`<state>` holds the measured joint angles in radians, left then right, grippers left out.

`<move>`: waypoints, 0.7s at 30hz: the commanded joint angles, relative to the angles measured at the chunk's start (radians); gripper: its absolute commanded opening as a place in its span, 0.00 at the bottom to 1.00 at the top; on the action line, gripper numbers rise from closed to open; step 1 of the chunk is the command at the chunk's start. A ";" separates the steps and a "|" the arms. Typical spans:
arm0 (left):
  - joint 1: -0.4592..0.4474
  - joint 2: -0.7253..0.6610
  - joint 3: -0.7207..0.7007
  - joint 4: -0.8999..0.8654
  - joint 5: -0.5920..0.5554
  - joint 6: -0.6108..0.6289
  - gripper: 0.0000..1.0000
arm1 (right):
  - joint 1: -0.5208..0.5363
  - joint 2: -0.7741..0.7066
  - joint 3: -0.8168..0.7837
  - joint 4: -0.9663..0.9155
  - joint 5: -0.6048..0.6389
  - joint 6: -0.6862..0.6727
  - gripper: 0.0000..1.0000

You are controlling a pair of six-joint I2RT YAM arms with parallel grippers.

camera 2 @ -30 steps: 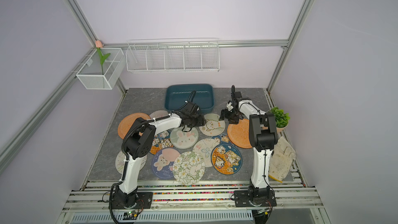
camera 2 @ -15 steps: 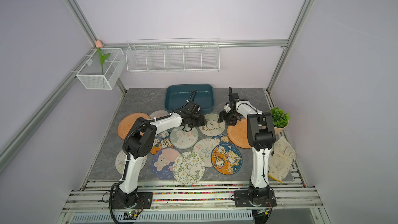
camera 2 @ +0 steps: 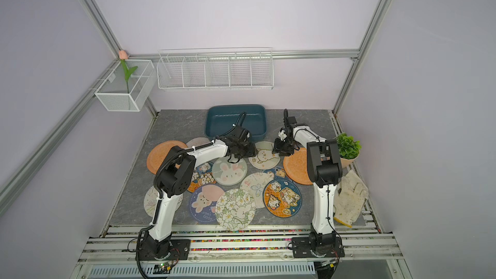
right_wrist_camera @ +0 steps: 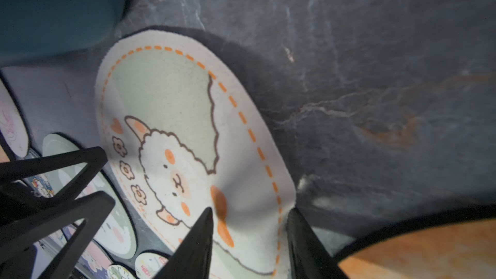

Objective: Put the coasters into the storage box
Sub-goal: Pick up the coaster from the center of the board.

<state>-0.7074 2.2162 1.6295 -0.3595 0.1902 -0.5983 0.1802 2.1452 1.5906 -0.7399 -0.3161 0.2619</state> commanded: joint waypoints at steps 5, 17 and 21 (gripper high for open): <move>-0.007 0.030 0.000 -0.053 0.028 -0.002 0.61 | 0.012 0.019 -0.015 0.008 -0.018 0.004 0.11; 0.014 -0.091 -0.092 0.035 0.056 -0.031 0.71 | 0.008 -0.130 -0.017 -0.076 -0.079 -0.019 0.07; 0.036 -0.171 -0.174 0.084 0.073 -0.050 0.73 | 0.008 -0.203 -0.009 -0.119 -0.147 -0.028 0.07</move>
<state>-0.6914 2.1181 1.4963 -0.3168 0.2413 -0.6243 0.1860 2.0289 1.5845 -0.7967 -0.3862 0.2607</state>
